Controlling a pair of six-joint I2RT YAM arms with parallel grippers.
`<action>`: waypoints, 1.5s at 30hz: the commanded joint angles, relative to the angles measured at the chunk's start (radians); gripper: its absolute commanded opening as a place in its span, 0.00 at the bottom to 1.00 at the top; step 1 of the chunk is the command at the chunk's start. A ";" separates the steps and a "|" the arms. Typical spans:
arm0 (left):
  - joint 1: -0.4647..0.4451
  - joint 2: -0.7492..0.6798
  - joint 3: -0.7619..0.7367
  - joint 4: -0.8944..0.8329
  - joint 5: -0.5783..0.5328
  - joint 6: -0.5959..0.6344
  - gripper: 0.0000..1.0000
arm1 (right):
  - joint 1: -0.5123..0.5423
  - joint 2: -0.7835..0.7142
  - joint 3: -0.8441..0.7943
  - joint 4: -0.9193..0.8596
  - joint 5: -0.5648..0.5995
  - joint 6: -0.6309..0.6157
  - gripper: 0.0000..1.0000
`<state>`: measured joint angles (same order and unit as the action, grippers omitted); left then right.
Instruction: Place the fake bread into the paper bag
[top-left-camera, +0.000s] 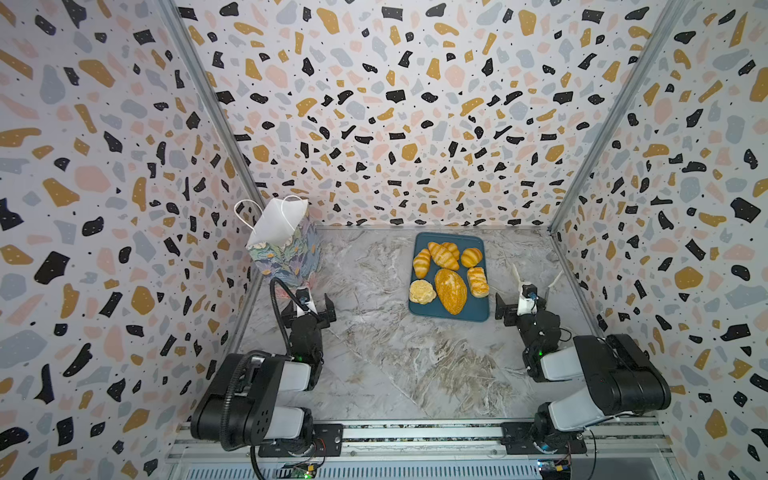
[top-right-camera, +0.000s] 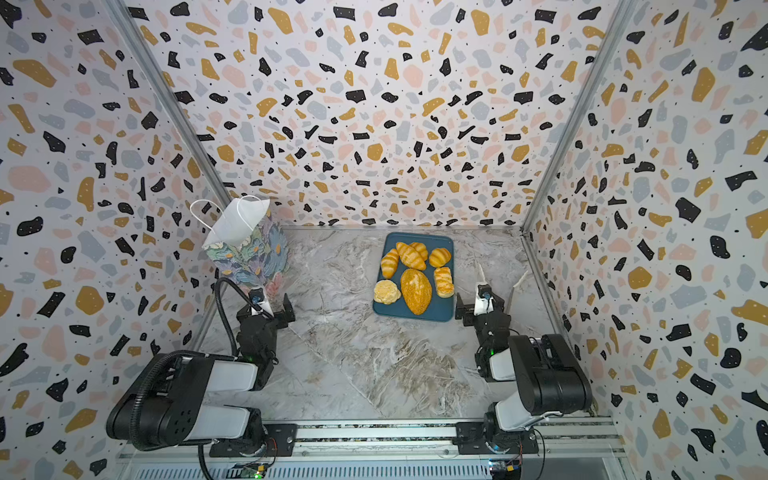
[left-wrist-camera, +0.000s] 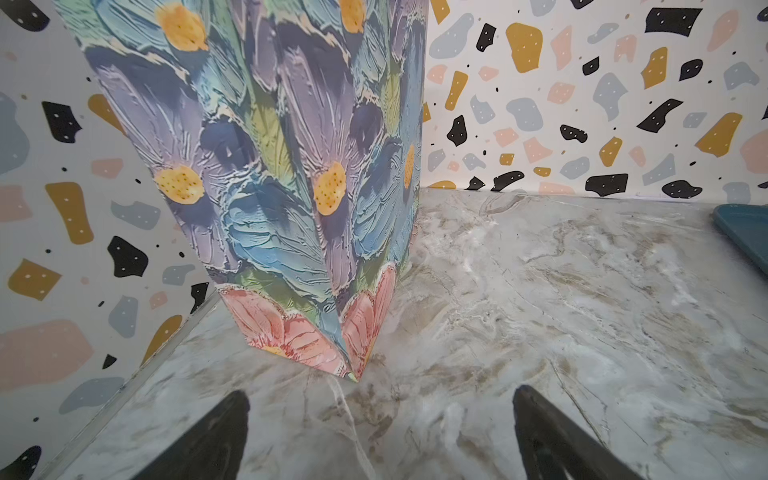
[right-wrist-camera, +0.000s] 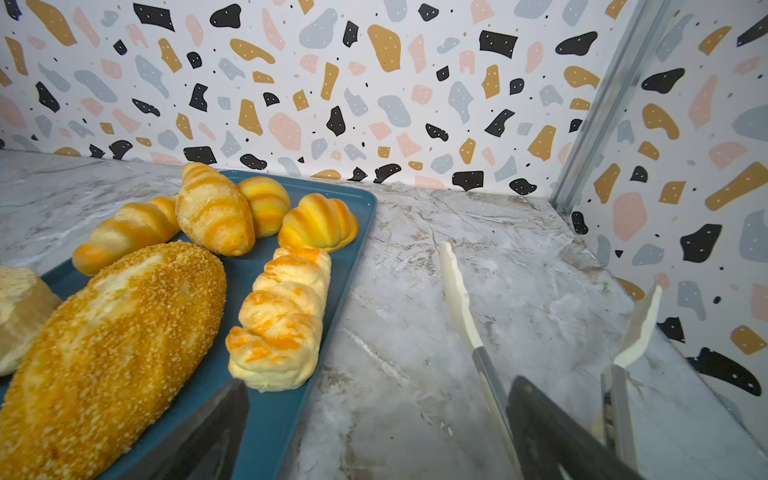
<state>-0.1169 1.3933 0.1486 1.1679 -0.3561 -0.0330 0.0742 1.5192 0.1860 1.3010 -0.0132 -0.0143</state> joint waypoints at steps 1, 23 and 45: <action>0.003 0.000 0.017 0.032 0.000 0.018 1.00 | 0.004 -0.009 0.005 0.012 0.023 -0.012 0.99; 0.024 0.003 0.020 0.027 0.038 0.009 1.00 | -0.007 -0.007 0.011 0.003 0.010 -0.005 0.99; 0.036 0.000 0.020 0.024 0.059 0.006 1.00 | 0.004 -0.010 0.001 0.017 0.053 -0.008 0.99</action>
<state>-0.0860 1.3937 0.1486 1.1667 -0.3073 -0.0338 0.0715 1.5192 0.1860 1.3006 0.0048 -0.0139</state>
